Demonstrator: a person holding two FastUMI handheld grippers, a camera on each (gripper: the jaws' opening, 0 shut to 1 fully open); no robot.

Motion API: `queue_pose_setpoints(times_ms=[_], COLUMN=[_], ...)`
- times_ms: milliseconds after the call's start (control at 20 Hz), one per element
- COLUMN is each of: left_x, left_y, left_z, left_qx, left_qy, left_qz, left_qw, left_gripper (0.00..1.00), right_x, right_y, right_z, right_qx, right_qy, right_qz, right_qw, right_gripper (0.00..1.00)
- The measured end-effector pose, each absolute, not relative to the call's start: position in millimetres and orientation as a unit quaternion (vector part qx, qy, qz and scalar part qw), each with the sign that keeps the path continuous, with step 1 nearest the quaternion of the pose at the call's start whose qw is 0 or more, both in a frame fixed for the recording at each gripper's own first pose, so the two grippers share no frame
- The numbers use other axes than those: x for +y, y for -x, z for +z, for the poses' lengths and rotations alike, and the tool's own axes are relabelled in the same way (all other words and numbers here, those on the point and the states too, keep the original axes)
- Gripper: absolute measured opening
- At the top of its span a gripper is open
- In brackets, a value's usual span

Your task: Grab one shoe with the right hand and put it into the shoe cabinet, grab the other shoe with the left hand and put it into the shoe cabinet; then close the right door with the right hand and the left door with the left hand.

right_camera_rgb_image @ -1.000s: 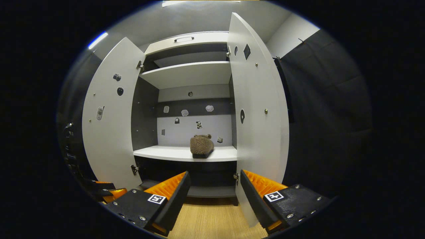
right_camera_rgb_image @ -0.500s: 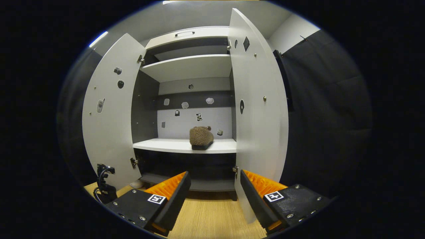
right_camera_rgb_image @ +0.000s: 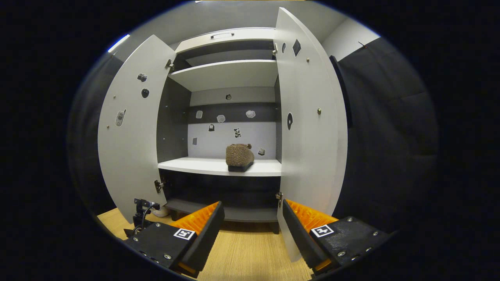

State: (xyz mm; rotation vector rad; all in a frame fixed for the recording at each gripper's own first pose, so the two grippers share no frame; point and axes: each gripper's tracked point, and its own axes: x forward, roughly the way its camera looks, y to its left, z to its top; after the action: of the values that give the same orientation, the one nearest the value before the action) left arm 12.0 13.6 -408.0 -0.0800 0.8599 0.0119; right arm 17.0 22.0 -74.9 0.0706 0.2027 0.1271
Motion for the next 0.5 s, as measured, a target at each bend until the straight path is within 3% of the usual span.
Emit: queue_pose_setpoints(times_ms=[250, 400, 500], left_x=[7, 4, 5], left_y=[-25, -25, -25], left_z=[-408, -404, -398], left_qx=[0.396, 0.385, 0.378], left_qy=[0.045, 0.039, 0.051], left_qz=[0.007, 0.019, 0.022], left_qw=[0.917, 0.922, 0.924], left_gripper=[0.93, 0.29, 0.13], right_x=[25, 26, 26], right_y=[-21, -21, -21], right_z=[-81, -85, -85], right_qx=[0.107, 0.112, 0.112], right_qy=[-0.043, -0.047, -0.049], right_qz=[0.065, 0.068, 0.07], right_qw=[0.991, 0.99, 0.99], right_gripper=[0.92, 0.92, 0.92])
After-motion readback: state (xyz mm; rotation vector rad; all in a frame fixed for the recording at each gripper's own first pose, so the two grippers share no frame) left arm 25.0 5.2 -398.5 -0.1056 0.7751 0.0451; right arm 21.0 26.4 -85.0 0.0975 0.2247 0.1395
